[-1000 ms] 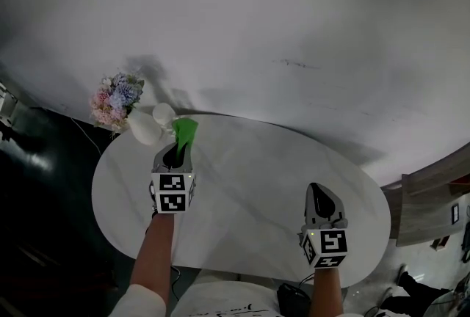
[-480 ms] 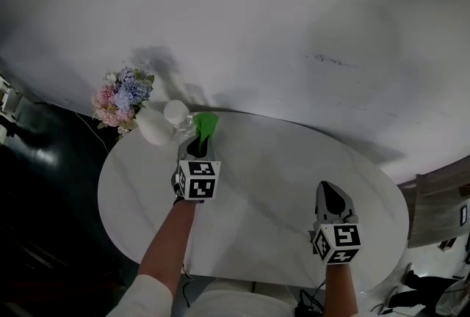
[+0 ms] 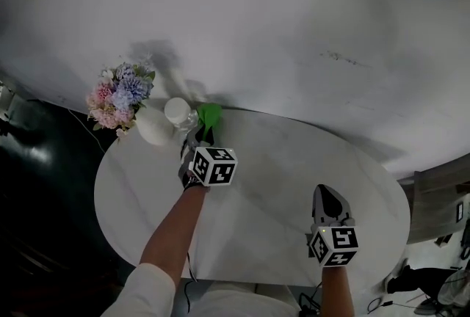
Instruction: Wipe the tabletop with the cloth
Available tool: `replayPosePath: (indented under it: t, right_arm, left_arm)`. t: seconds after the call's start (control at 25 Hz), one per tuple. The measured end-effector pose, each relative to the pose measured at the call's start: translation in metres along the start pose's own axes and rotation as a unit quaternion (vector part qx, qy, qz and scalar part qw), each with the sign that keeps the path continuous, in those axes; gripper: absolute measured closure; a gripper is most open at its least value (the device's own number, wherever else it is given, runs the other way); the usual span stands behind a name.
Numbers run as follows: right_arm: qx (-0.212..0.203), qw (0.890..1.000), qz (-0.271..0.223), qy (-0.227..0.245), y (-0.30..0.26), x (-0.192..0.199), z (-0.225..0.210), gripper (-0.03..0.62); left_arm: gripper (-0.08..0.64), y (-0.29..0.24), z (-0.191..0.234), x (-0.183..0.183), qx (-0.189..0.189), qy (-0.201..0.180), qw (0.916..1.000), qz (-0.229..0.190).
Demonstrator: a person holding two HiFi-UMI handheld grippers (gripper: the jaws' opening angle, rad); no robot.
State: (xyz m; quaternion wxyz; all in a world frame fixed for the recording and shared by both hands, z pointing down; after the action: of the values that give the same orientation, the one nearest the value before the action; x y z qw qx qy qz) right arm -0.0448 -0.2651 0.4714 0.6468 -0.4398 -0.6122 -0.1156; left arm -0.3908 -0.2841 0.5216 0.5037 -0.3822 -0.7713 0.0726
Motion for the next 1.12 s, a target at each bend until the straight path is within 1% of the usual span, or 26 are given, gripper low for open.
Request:
replayPosePath:
  t: [0.08, 0.12, 0.36, 0.8, 0.88, 1.0, 1.12]
  right_arm:
    - [0.002, 1.0, 0.003, -0.007, -0.002, 0.003, 0.003, 0.598]
    - [0.002, 1.0, 0.004, -0.011, -0.003, 0.003, 0.004, 0.598]
    - [0.006, 1.0, -0.004, -0.028, -0.009, -0.002, 0.009, 0.598]
    - [0.019, 0.998, -0.011, -0.054, -0.019, -0.002, 0.025, 0.598]
    - [0.021, 0.998, -0.012, -0.056, -0.02, -0.002, 0.029, 0.598]
    - [0.022, 0.998, -0.013, -0.052, -0.02, -0.004, 0.035, 0.598]
    - [0.02, 0.999, -0.017, -0.046, -0.018, -0.009, 0.038, 0.598]
  left_arm:
    - [0.505, -0.008, -0.006, 0.004, -0.001, -0.014, 0.9998, 0.012]
    - [0.505, -0.012, -0.01, 0.005, 0.003, -0.013, 0.9997, 0.019]
    - [0.505, -0.029, -0.024, 0.007, 0.048, 0.034, 0.997, 0.051]
    - [0.505, -0.037, -0.035, 0.0, 0.102, 0.085, 0.9898, 0.052]
    - [0.505, -0.038, -0.035, 0.0, 0.113, 0.111, 0.9855, 0.06]
    - [0.505, -0.04, -0.034, -0.001, 0.133, 0.156, 0.9754, 0.082]
    - [0.505, -0.039, -0.034, -0.003, 0.149, 0.178, 0.9676, 0.099]
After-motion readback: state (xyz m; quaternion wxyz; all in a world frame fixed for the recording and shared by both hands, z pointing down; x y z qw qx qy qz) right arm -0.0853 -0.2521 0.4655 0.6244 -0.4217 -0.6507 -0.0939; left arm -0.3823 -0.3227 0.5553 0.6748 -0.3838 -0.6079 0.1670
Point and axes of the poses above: the fingertips, and each gripper's own axes: y backward along the fingers, z to its left, x out of its underside, the point moved 5 cm from there along y, backward along the fingers, and after that the axes turned 6 degrees about -x, right-handed, at the moved point
